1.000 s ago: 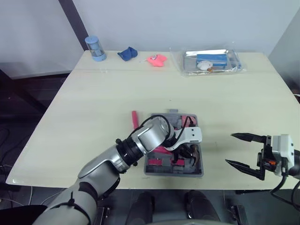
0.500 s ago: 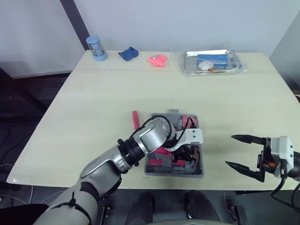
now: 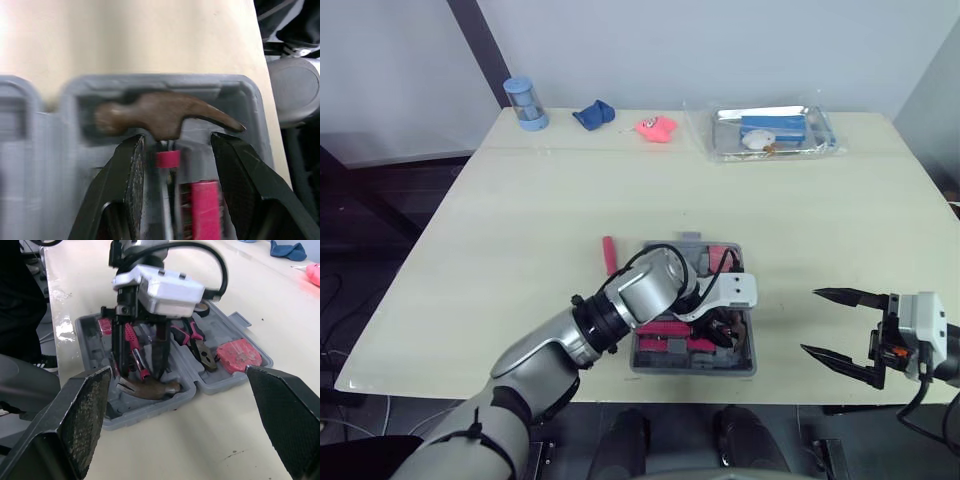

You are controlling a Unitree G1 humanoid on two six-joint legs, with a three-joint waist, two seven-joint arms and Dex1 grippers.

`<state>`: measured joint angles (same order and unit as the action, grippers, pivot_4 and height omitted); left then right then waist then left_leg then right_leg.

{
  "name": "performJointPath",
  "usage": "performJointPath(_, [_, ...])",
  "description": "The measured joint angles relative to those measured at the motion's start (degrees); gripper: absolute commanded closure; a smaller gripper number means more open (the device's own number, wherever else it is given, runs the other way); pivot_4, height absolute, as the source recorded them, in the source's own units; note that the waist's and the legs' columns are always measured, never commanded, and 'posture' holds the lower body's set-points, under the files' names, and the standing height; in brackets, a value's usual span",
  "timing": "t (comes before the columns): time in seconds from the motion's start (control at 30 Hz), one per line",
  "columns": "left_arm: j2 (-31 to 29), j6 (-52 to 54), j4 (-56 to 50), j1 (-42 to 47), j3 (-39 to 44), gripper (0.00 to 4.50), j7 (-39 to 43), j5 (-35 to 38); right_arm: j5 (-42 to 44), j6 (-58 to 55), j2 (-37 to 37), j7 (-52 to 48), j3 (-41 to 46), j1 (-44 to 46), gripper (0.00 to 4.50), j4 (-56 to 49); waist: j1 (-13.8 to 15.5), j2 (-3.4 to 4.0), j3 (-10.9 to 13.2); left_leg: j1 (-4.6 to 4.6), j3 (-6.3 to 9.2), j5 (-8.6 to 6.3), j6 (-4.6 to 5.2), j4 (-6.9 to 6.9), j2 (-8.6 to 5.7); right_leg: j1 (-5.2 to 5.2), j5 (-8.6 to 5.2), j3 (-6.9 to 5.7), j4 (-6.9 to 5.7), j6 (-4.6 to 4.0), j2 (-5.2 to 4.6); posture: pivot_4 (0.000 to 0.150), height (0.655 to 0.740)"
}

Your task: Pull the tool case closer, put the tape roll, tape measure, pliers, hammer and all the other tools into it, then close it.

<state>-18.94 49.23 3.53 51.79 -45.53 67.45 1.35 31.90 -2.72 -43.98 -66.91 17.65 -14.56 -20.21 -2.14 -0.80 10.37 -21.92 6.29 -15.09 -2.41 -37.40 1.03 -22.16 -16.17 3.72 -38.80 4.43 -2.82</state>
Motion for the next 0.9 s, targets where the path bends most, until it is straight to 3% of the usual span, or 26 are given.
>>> performJointPath(0.2, [-2.15,-0.30,-1.05,0.50,4.13,2.28,0.47,1.78,0.00,0.02,0.00,0.09,-0.01,0.01,0.00,-0.01,-0.10,0.00,0.00,0.00,0.00,0.00,0.00,0.00,0.00,0.00,0.00,0.00,-0.01,0.00,0.00,0.150,0.7400])
performJointPath(0.4, [-3.69,-11.63,-0.04,-3.82,13.37,2.28,0.16,5.06,-0.04,0.03,0.07,0.61,-0.05,0.30,0.00,-0.03,-0.06,0.01,-0.01,0.01,0.00,0.01,-0.01,0.00,0.00,0.00,0.00,0.00,0.00,0.00,-0.01,0.150,0.7400])
performJointPath(0.9, [-3.82,-28.54,4.99,-14.99,20.42,2.28,3.98,9.51,-0.13,0.17,0.45,1.05,-0.46,0.39,0.00,-0.06,-0.04,0.02,-0.01,0.02,0.00,0.00,0.00,0.00,0.00,0.00,0.00,0.00,-0.01,0.00,-0.01,0.150,0.7400])
